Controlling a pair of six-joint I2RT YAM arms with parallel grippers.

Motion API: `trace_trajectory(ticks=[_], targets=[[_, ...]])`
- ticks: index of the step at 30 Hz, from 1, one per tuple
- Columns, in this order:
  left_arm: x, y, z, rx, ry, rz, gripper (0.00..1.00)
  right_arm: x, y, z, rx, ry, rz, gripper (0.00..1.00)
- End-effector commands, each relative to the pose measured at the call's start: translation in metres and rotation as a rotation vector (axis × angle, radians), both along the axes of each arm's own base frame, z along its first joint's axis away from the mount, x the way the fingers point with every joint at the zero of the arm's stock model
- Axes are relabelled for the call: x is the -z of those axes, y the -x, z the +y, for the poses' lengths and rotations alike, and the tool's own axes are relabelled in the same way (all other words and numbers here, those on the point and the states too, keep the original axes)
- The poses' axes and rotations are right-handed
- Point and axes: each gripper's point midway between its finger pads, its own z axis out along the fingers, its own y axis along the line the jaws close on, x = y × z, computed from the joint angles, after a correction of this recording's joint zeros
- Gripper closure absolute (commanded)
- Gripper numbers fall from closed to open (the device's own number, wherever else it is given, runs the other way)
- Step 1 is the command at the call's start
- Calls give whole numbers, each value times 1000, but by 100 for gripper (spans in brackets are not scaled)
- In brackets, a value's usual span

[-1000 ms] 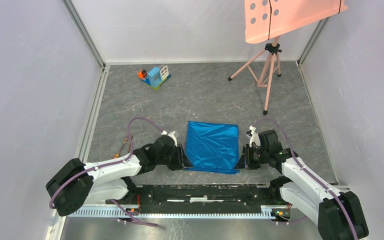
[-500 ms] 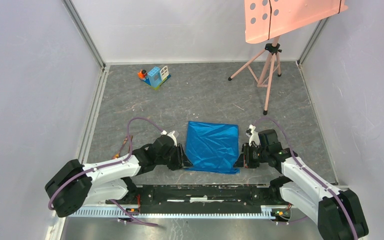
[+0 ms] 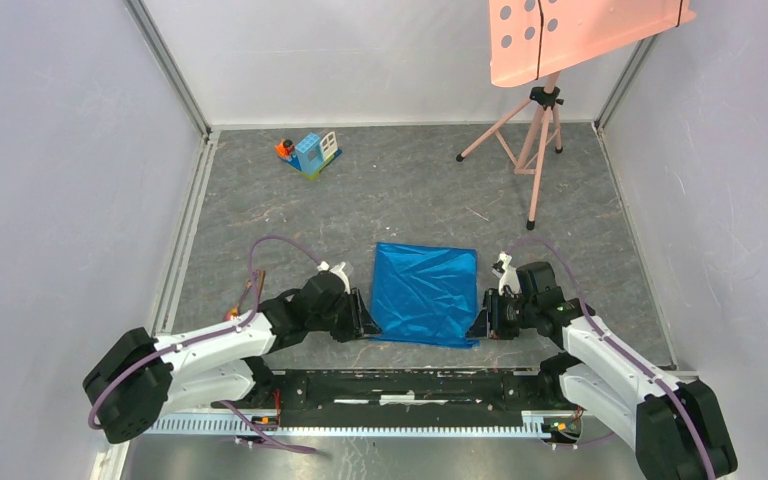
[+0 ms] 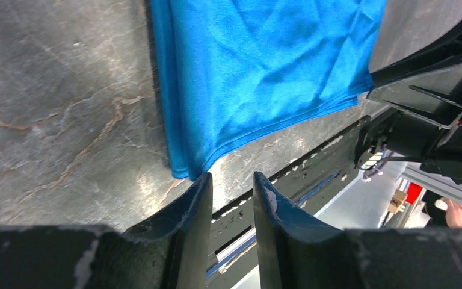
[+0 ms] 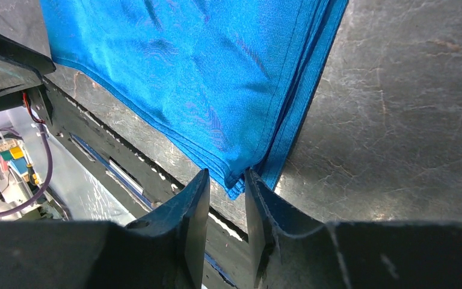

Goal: Fold the napkin into a case and place the utensils inside
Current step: Pick up the top corner of the square-folded napkin from the center of the board, then fold the top corner of the square-folded napkin at the center of the board.

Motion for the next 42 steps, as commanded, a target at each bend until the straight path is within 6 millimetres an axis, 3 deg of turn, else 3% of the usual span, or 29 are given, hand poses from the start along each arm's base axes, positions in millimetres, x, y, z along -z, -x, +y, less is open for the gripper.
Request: trace_trajectory(ticks=[1,4,14,17,23,30,37,42], targets=[[-7,-9,4,-16,-34,-45,62,-6,-4,5,-7,-29,-27,66],[-6,-9,8,-17,-55,-50,62,-5,-3,5,-11,-24,-26,70],[2,-10,10,-6,-101,-41,62,-13,-9,11,-33,-28,-65,98],[4,-10,11,-10,-105,-44,62,-20,-17,18,-55,-44,-103,100],[15,-7,11,-6,-110,-20,65,-49,-44,62,-124,-118,-194,100],[27,-2,16,-10,-126,8,67,-89,-99,116,-163,-202,-309,100],[33,1,20,-17,-141,18,68,-95,-150,156,-189,-246,-343,100],[35,5,21,-13,-135,32,69,-94,-165,175,-210,-295,-335,100]])
